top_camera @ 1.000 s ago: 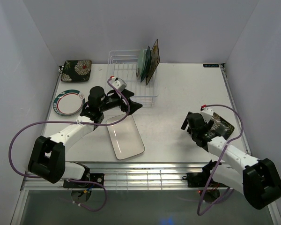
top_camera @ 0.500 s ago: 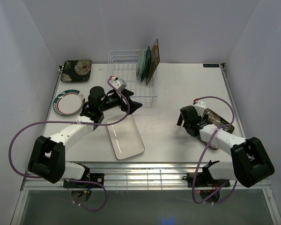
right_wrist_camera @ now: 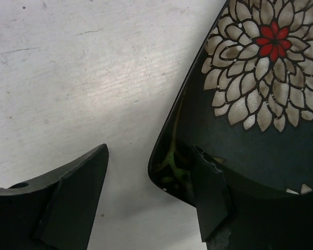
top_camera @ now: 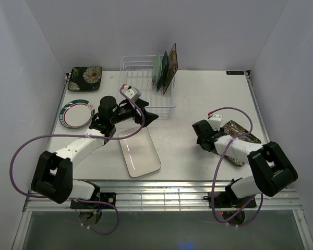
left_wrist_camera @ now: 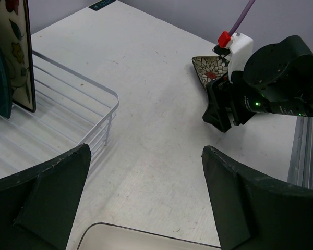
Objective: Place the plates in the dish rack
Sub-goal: Move the plate to the center of the board.
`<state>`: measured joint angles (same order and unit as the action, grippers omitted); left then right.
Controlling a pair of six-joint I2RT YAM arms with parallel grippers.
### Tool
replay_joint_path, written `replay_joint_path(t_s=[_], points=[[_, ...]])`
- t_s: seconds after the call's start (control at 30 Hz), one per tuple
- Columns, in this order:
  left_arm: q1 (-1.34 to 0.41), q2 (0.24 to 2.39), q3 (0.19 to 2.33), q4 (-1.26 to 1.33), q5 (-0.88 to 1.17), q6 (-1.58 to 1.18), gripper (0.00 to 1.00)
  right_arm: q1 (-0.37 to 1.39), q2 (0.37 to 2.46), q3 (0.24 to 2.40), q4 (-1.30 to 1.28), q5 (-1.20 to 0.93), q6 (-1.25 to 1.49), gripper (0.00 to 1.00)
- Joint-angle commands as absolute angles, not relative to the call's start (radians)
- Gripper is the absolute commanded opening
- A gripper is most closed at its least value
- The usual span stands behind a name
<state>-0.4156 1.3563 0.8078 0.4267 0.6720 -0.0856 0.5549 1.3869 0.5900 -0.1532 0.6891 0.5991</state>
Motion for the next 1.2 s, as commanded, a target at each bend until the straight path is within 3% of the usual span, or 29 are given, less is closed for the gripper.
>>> replay_joint_path(t_s=[0.0,0.03,0.1,0.13,0.2,0.3,0.37,0.43,0.77,0.9,1.17], points=[[-0.420,1.344,0.815,0.431,0.669,-0.071,0.98,0.580,1.449,0.652,-0.230,0.753,0.653,0.67],[-0.419,1.342,0.816,0.433,0.667,-0.071,0.98,0.583,1.471,0.661,-0.250,0.761,0.661,0.61],[-0.419,1.339,0.815,0.431,0.666,-0.069,0.98,0.595,1.485,0.675,-0.267,0.782,0.672,0.58],[-0.419,1.339,0.816,0.430,0.666,-0.069,0.98,0.598,1.492,0.686,-0.282,0.790,0.678,0.48],[-0.419,1.338,0.816,0.430,0.666,-0.069,0.98,0.614,1.497,0.693,-0.296,0.817,0.695,0.44],[-0.419,1.339,0.816,0.431,0.666,-0.067,0.98,0.644,1.523,0.727,-0.366,0.880,0.735,0.29],[-0.420,1.342,0.818,0.430,0.666,-0.067,0.98,0.670,1.555,0.764,-0.423,0.908,0.773,0.27],[-0.419,1.344,0.818,0.430,0.666,-0.068,0.98,0.684,1.592,0.790,-0.462,0.940,0.798,0.10],[-0.419,1.339,0.821,0.426,0.634,-0.064,0.98,0.856,1.675,0.925,-0.512,0.986,0.818,0.08],[-0.419,1.333,0.824,0.416,0.410,-0.086,0.98,0.917,1.698,0.965,-0.489,0.985,0.808,0.08],[-0.382,1.322,0.830,0.411,0.293,-0.140,0.98,1.037,1.698,0.925,-0.220,0.888,0.690,0.08]])
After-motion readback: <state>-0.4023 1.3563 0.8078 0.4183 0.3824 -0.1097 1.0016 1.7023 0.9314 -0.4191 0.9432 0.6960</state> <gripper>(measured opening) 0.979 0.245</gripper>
